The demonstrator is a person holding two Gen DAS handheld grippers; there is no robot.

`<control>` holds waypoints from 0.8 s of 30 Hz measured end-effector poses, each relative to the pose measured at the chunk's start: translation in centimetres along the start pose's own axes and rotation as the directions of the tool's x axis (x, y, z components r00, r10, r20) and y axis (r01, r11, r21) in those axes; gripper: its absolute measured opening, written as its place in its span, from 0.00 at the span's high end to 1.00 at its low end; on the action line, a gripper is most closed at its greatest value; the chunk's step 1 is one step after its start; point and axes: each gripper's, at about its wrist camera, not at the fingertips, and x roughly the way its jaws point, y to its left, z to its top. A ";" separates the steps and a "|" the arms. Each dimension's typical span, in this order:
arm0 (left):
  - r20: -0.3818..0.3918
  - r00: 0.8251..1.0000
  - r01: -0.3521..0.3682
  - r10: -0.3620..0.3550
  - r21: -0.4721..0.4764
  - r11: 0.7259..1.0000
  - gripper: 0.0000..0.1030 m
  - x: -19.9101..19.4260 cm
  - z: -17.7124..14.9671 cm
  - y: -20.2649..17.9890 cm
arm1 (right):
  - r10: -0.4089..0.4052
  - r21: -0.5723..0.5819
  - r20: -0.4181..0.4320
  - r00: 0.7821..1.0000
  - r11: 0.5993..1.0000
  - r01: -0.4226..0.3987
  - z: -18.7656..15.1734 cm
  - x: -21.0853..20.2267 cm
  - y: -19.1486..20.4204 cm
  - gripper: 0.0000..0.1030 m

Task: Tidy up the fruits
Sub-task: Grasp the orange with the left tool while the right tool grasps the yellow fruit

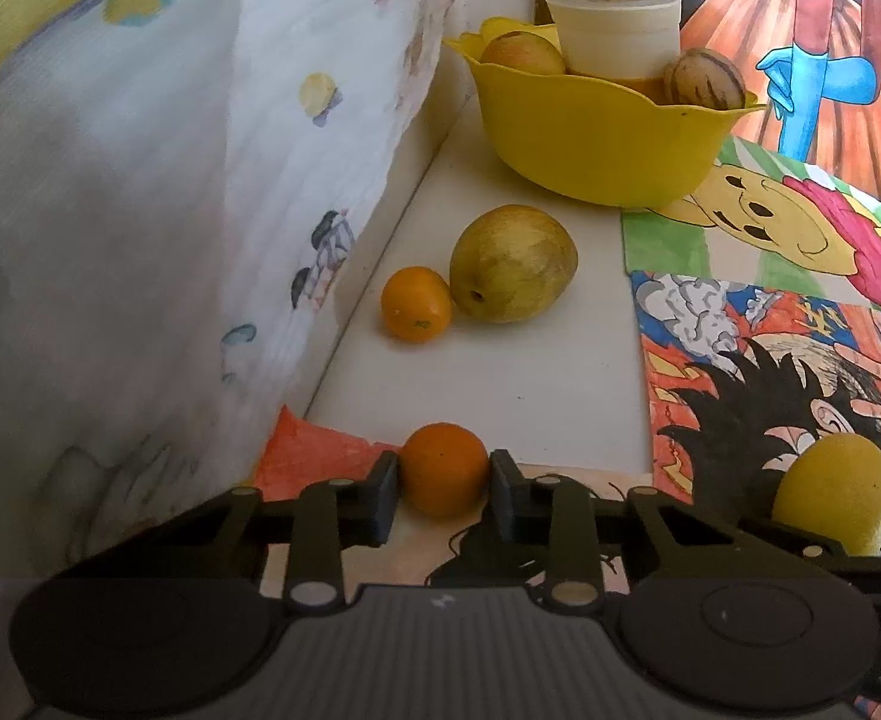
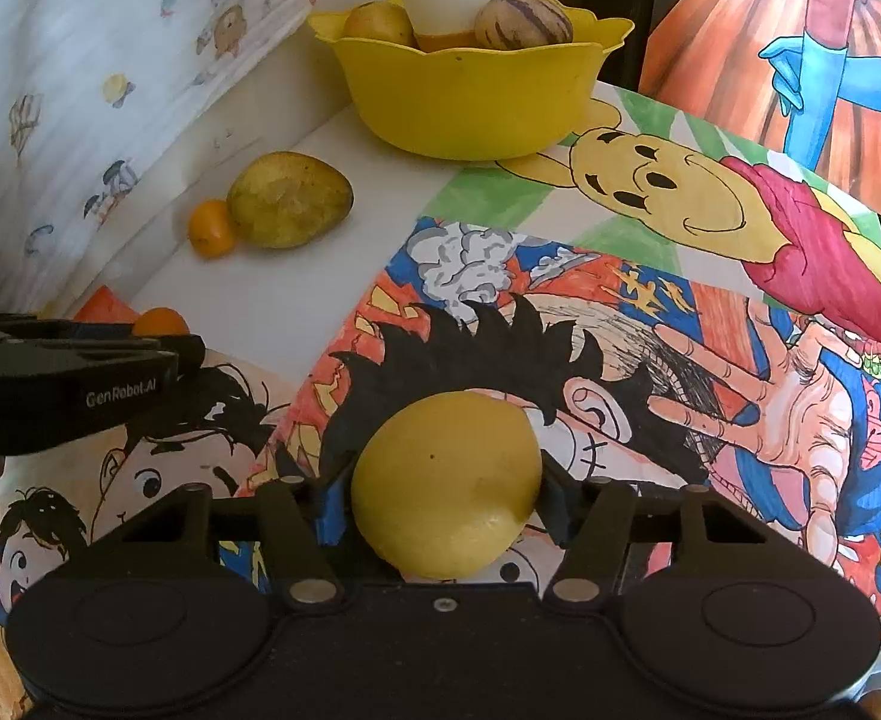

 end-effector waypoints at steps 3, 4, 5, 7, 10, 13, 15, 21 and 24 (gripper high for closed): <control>-0.002 1.000 0.006 -0.006 -0.005 1.000 0.67 -0.1 0.0 0.0 | 0.002 0.001 0.002 1.000 1.000 -0.002 -0.1 -0.1 0.0 0.40; -0.003 1.000 0.008 -0.008 -0.006 1.000 0.67 -0.1 -0.1 0.0 | 0.002 0.004 0.005 1.000 1.000 -0.002 -0.2 -0.1 -0.1 0.40; -0.003 1.000 0.010 -0.010 -0.006 1.000 0.67 -0.2 -0.1 -0.1 | 0.001 0.005 0.009 1.000 1.000 -0.001 -0.3 -0.2 -0.1 0.40; -0.006 1.000 0.017 -0.017 -0.004 1.000 0.67 -0.2 -0.2 -0.2 | -0.002 0.003 0.016 1.000 1.000 0.002 -0.4 -0.3 0.0 0.40; -0.008 1.000 0.027 -0.027 0.000 1.000 0.67 -0.4 -0.3 -0.5 | 0.001 0.008 0.024 1.000 1.000 -0.001 -0.5 -0.3 -0.1 0.40; -0.011 0.999 0.036 -0.036 0.000 0.999 0.67 -0.4 -0.4 -0.6 | 0.009 0.012 0.030 1.000 1.000 -0.009 -0.6 -0.4 -0.2 0.41; -0.013 0.999 0.045 -0.045 -0.003 0.999 0.67 -0.5 -0.5 -0.7 | 0.016 0.017 0.035 0.999 1.000 -0.016 -0.7 -0.5 -0.4 0.41; -0.022 0.997 0.070 -0.070 -0.018 0.997 0.67 -0.7 -0.7 -0.6 | 0.053 0.052 0.047 0.998 0.997 -0.055 -0.9 -0.7 -1.0 0.41; -0.027 0.997 0.077 -0.078 -0.023 0.997 0.68 -0.9 -0.9 -0.8 | 0.071 0.065 0.056 0.996 0.995 -0.075 -1.1 -1.0 -1.3 0.41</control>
